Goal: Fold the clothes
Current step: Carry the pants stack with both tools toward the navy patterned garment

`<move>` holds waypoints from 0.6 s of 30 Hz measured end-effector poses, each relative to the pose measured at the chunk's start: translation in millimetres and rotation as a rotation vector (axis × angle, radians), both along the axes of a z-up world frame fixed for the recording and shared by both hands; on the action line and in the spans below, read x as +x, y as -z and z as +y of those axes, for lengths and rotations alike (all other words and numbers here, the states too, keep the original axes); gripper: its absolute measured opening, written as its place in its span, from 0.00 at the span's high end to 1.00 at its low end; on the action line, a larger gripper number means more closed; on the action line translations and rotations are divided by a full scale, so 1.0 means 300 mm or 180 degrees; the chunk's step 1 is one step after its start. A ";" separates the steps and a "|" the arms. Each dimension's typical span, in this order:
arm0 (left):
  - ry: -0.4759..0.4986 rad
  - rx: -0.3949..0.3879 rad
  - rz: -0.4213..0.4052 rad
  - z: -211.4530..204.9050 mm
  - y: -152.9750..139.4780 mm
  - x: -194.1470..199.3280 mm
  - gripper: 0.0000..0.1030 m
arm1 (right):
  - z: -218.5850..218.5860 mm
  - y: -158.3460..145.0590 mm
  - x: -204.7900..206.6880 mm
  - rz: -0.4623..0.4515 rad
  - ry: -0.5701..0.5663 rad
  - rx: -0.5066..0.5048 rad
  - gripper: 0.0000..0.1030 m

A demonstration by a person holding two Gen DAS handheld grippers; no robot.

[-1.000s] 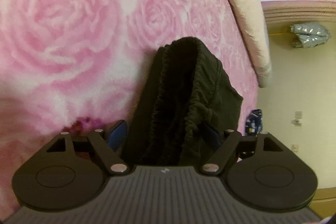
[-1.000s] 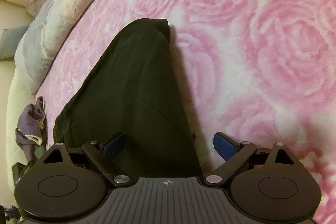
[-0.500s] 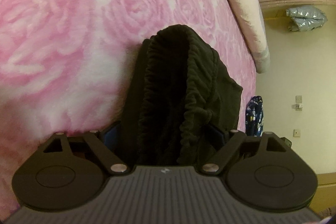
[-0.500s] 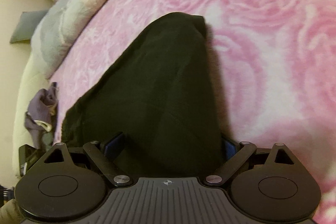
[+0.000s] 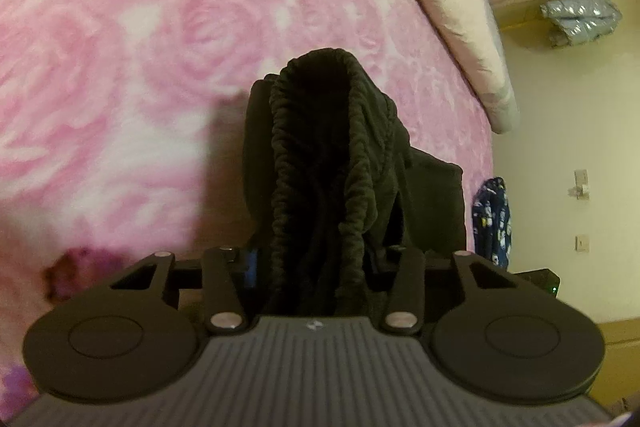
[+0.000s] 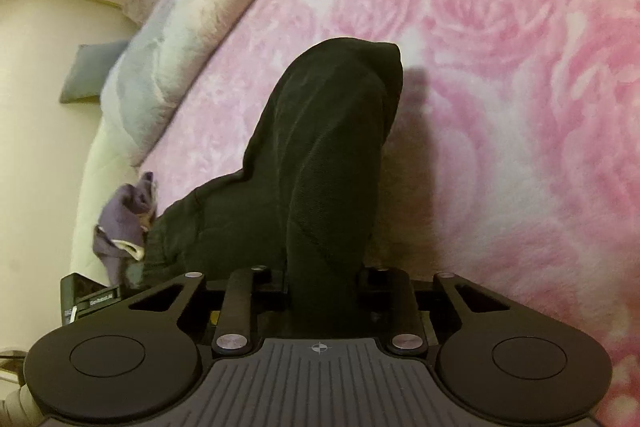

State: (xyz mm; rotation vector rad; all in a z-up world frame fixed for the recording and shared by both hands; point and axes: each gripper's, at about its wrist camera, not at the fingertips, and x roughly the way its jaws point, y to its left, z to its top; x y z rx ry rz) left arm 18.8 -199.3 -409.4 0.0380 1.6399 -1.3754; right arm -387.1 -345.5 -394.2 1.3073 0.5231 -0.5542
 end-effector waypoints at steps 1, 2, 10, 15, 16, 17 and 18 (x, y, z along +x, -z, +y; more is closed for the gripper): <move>0.0063 -0.0041 -0.0013 -0.024 -0.017 -0.028 0.61 | -0.004 -0.011 -0.029 -0.0017 0.0054 -0.0012 0.76; 0.0123 -0.0072 -0.0020 -0.047 -0.029 -0.056 0.61 | -0.007 -0.022 -0.058 -0.0033 0.0107 -0.0024 0.76; 0.0754 -0.0264 0.0059 -0.379 -0.085 -0.395 0.61 | -0.061 -0.136 -0.402 -0.0008 0.0708 -0.0177 0.76; 0.1317 -0.0427 0.0159 -0.653 -0.119 -0.717 0.61 | -0.091 -0.212 -0.692 0.0052 0.1262 -0.0342 0.76; 0.1418 -0.0465 0.0176 -0.700 -0.126 -0.778 0.61 | -0.097 -0.229 -0.753 0.0062 0.1383 -0.0380 0.76; 0.1532 -0.0504 0.0196 -0.753 -0.136 -0.851 0.61 | -0.104 -0.249 -0.818 0.0072 0.1508 -0.0422 0.76; 0.1652 -0.0550 0.0219 -0.813 -0.148 -0.932 0.61 | -0.114 -0.269 -0.879 0.0085 0.1618 -0.0468 0.76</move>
